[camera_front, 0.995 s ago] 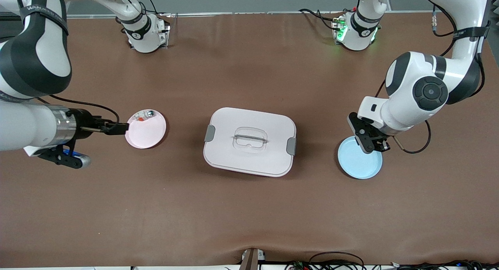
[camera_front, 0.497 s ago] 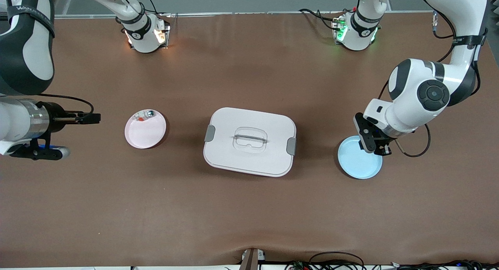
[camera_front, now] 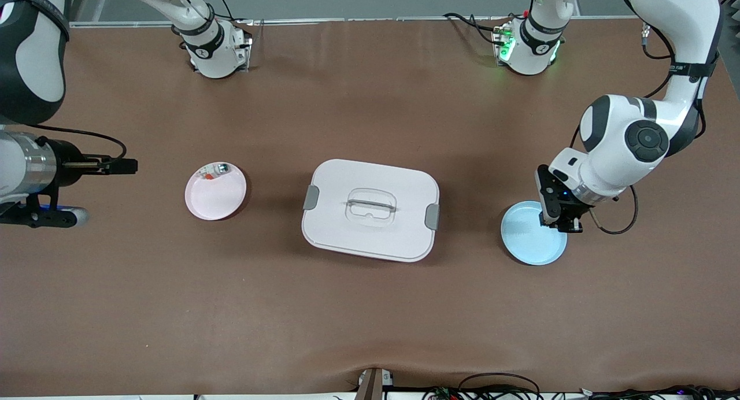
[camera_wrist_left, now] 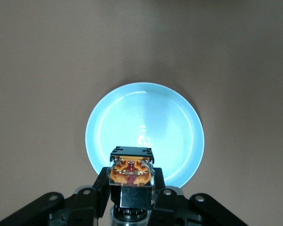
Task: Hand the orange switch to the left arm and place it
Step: 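Carry the switch to the blue plate while the right gripper withdraws, then lower the switch onto the blue plate and open the left gripper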
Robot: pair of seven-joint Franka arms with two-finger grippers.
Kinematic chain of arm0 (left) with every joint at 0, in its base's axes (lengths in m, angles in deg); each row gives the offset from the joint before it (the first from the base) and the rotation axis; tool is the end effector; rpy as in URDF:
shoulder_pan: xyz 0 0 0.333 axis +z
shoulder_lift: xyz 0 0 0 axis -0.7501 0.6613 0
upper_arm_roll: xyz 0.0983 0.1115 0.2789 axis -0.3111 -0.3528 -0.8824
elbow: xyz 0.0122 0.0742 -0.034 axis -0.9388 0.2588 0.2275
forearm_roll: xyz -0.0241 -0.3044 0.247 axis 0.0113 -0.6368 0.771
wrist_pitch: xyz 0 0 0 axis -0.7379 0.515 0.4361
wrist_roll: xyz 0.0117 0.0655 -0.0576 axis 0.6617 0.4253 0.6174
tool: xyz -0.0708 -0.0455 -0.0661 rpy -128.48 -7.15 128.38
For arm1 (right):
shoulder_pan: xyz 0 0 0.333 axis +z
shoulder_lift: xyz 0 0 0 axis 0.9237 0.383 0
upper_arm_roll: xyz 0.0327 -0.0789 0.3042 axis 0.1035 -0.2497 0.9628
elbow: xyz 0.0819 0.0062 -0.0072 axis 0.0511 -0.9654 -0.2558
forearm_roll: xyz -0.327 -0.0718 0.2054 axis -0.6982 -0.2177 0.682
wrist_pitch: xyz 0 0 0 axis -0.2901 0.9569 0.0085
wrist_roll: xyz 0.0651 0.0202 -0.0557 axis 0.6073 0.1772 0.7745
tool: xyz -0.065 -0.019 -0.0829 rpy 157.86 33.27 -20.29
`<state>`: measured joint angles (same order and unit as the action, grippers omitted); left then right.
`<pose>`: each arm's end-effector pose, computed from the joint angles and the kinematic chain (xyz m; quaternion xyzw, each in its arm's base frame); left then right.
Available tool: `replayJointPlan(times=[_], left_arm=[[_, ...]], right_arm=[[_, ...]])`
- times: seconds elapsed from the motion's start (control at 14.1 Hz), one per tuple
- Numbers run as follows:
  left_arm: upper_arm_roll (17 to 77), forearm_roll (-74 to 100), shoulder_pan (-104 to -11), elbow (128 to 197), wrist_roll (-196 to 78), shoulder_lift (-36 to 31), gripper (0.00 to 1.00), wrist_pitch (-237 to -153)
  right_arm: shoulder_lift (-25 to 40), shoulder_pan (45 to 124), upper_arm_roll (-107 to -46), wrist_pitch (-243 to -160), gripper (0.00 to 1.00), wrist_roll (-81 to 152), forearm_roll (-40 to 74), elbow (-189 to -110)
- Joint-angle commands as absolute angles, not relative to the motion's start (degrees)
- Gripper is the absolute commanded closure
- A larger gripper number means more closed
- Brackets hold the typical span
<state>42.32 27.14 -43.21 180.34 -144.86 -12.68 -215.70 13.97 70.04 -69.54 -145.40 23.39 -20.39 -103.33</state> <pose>0.5920 -0.0787 0.3190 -0.7047 0.7079 -0.0389 0.0270 0.6351 0.0394 0.5643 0.9786 -0.0281 -0.2029 0.0178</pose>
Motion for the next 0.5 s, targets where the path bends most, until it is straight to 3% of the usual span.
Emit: replayJointPlan(times=[0.0, 0.43], left_arm=[[43.2, 27.4, -41.2, 181.1, -149.4, -11.6, 1.0, -218.2], [43.2, 27.4, -41.1, 184.3, -153.8, -8.4, 1.0, -226.0]], right_arm=[[13.2, 69.2, -69.2, -144.9, 0.0, 28.1, -22.7, -103.9], [12.7, 69.2, -70.0, -145.6, 0.0, 27.6, -23.5, -103.8]])
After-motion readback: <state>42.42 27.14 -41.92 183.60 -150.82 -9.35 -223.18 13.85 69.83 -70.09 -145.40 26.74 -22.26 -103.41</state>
